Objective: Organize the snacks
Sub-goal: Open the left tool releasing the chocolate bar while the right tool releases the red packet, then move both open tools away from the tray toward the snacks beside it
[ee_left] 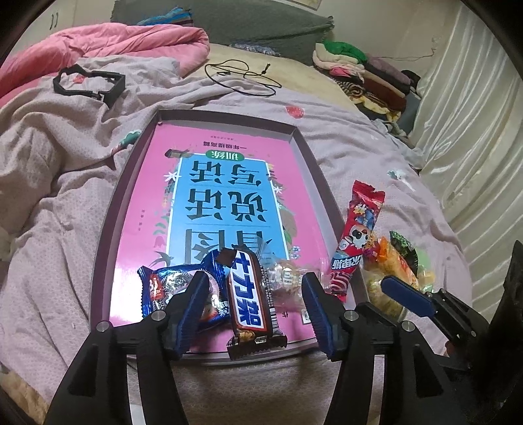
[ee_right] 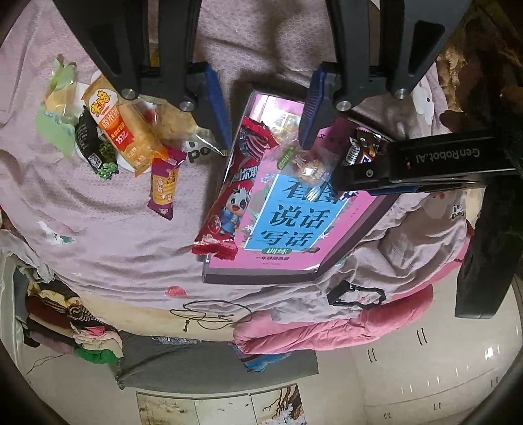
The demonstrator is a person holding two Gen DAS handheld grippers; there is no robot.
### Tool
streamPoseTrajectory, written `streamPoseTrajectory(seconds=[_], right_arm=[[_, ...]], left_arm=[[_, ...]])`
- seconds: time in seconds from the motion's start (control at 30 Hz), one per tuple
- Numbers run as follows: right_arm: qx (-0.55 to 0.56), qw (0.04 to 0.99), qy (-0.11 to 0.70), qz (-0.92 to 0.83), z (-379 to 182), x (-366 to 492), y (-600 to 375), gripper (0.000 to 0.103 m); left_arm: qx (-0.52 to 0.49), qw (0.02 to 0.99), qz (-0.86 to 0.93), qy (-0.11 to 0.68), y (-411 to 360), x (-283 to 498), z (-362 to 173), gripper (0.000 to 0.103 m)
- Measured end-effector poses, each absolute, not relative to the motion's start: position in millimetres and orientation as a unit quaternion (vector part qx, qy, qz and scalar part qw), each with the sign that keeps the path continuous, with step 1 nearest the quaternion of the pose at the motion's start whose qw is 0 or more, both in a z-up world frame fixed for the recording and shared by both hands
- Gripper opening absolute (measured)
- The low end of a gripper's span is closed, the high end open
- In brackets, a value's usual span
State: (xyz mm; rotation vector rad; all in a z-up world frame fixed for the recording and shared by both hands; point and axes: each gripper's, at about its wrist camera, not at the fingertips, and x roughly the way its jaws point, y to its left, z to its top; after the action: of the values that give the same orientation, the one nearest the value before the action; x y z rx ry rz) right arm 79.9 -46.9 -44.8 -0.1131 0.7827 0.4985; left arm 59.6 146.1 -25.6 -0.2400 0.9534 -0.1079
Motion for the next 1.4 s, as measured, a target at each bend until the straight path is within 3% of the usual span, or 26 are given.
streamPoseTrajectory(seconds=[0.53,1.4], right_arm=[[-0.049,0.907,0.35,0.228,-28,75,-59,0.059],[-0.044,0.928,0.312,0.199,-6,64,-95,0.067]], left_arm=[[-0.099,0.888,-0.054,0.446,138,55,-11,0.077],[-0.082,0.9,-0.072,0.423,115,40,22,0.082]])
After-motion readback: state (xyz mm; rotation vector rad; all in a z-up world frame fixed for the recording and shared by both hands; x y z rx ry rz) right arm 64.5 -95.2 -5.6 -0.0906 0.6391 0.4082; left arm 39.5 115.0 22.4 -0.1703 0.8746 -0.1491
